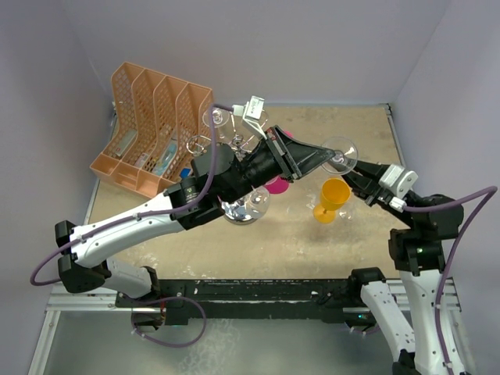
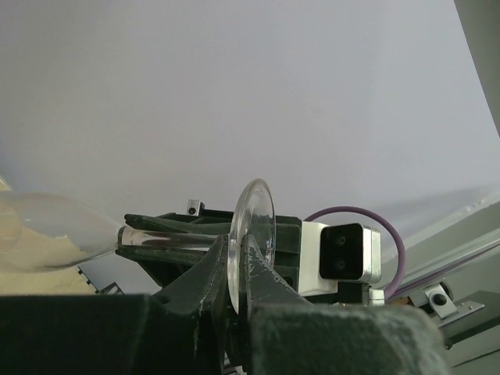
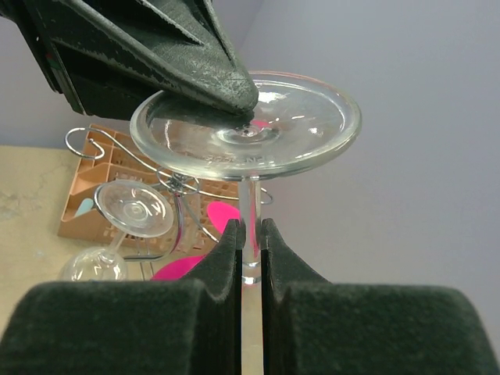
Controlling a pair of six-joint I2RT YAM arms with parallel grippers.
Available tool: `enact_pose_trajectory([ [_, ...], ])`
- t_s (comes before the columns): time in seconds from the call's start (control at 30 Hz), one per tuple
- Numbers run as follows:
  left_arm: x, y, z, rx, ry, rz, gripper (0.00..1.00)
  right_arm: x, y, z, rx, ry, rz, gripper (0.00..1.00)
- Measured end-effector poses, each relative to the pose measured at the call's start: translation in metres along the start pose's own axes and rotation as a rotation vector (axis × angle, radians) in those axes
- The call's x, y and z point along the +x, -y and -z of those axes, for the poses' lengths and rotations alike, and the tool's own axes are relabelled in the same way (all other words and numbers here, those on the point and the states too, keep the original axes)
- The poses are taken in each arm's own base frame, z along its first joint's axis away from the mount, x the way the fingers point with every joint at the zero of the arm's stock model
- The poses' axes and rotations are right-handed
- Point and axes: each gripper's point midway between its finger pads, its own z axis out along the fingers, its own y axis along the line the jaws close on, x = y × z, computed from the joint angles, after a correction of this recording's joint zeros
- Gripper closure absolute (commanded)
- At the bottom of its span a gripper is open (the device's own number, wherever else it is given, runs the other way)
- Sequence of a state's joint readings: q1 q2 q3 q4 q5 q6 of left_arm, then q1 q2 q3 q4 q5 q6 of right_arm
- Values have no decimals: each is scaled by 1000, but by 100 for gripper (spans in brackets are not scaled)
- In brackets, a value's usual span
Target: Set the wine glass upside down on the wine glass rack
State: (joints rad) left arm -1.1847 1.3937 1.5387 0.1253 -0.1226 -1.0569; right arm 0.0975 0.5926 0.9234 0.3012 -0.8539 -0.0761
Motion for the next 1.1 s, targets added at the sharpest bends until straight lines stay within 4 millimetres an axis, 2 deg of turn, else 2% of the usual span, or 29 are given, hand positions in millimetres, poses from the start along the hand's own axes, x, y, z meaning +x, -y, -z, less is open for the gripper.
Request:
enact_pose_trajectory([
  [0.03, 0, 0, 0, -1, 2, 0, 100, 0, 0, 0, 0, 0, -2, 94],
  [0.13, -2, 1, 0, -1, 10, -1, 100, -2, 1, -1, 3, 0, -21, 62],
  [0.2, -5, 3, 0, 0, 17, -21, 100, -6, 4, -1, 22, 1, -50, 45],
  [0.37, -26, 23, 2, 19, 60, -82, 100, -24, 10, 0, 60, 26, -75, 23],
  [0.5, -50, 39, 10, 24, 120, -159, 100, -35, 14, 3, 98, 39, -78, 19],
  [0.67, -83, 37, 37, -72, 211, -286, 100, -46, 17, 8, 147, 58, -83, 18],
  [0.8, -121, 34, 76, -188, 318, -382, 100, -50, 18, 11, 167, 70, -104, 19],
  [0.93, -163, 38, 127, -282, 452, -427, 100, -51, 19, 11, 181, 73, -127, 19],
  [1.1, -197, 27, 188, -405, 586, -438, 100, -51, 21, 12, 196, 74, -142, 20],
])
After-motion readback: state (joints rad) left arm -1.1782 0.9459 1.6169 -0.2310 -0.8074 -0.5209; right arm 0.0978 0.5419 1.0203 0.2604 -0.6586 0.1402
